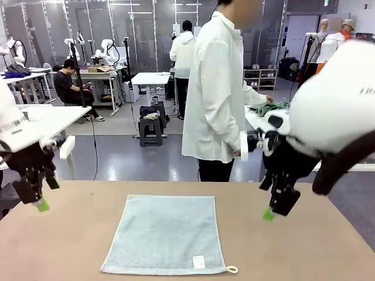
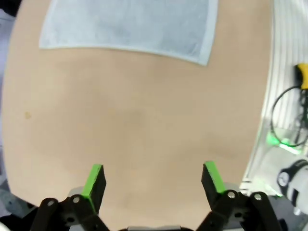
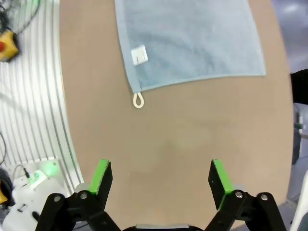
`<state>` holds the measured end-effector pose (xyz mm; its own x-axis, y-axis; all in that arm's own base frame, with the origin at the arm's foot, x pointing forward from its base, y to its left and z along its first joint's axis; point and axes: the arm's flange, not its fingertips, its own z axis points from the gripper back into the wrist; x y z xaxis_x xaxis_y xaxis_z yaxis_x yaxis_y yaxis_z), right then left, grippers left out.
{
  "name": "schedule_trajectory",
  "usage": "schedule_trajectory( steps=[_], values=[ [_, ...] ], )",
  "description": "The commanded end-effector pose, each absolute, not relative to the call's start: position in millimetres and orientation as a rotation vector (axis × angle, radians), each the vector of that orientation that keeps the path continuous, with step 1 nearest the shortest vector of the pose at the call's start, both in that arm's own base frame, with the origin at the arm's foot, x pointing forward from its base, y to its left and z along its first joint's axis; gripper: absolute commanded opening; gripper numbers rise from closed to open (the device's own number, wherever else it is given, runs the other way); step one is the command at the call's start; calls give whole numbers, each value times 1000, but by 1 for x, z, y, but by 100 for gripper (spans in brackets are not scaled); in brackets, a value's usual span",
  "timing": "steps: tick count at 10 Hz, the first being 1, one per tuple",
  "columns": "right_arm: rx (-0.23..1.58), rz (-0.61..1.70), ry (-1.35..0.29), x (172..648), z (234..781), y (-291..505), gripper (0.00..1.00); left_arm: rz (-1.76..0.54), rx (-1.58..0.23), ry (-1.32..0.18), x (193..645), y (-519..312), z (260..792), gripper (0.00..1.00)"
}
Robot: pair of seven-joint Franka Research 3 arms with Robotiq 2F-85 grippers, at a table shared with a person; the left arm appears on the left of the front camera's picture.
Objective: Fold the towels and place them in the basket.
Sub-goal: When a person lays out a Towel with hook on the table, fold it in half twice.
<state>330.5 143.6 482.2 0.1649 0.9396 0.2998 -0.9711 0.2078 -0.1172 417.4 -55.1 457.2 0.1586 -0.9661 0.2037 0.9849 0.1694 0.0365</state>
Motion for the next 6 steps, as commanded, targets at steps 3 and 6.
schedule_trajectory(
  steps=[3,6],
  values=[
    [122,1356,-329,335,465,144,100,-1391,-110,-200,427,-47,442,100],
    [122,1356,-329,335,465,144,100,-1391,-110,-200,427,-47,442,100]
  ],
)
